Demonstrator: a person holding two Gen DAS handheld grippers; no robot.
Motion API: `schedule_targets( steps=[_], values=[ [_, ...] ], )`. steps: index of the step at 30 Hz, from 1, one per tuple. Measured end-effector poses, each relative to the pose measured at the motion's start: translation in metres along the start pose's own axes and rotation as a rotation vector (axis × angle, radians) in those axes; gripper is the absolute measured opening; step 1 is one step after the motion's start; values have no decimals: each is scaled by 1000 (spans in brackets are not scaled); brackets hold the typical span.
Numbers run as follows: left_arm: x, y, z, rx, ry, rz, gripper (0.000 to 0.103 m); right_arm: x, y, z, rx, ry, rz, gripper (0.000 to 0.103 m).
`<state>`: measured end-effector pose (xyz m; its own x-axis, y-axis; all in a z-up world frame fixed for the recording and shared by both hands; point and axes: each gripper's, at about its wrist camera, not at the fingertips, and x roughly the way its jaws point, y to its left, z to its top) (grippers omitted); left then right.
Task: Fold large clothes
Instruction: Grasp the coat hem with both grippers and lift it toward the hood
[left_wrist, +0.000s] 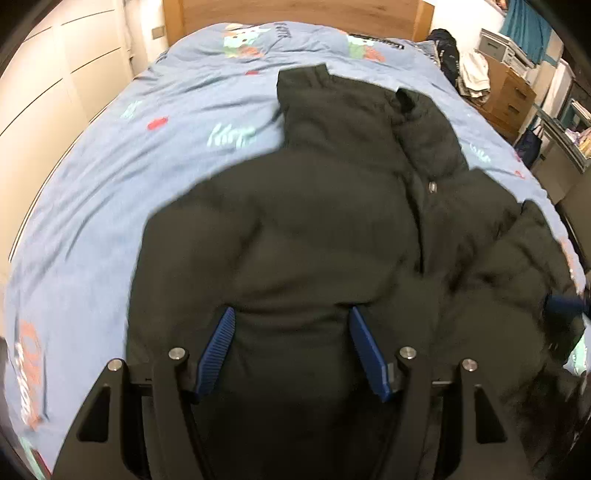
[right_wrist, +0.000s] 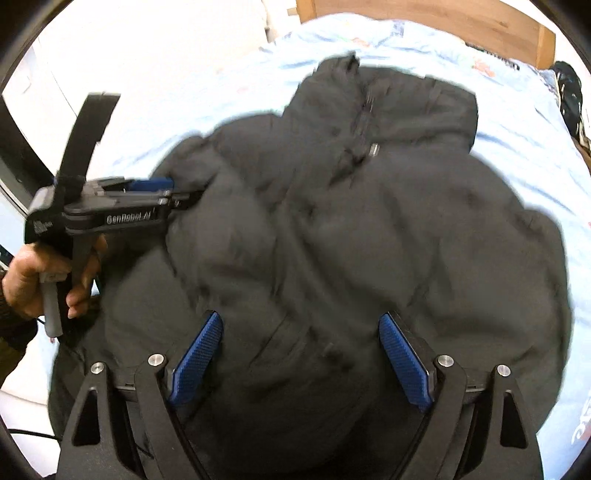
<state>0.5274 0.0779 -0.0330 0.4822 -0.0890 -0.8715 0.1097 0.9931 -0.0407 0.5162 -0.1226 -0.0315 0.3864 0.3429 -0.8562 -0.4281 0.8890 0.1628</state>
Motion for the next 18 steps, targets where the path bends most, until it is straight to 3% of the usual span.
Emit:
schedule_targets(
  steps=[7, 10, 15, 18],
  values=[
    [0, 27, 76, -76, -53, -52, 65, -15, -81, 81, 115, -143, -85, 86],
    [14, 42, 107, -164, -43, -122, 65, -12, -116, 112, 194, -199, -77, 86],
    [52, 58, 152, -274, -14, -251, 65, 18, -165, 159, 312, -230, -42, 86],
    [83, 65, 169, -329, 2, -279, 65, 50, -188, 182, 374, -222, -21, 86]
  ],
)
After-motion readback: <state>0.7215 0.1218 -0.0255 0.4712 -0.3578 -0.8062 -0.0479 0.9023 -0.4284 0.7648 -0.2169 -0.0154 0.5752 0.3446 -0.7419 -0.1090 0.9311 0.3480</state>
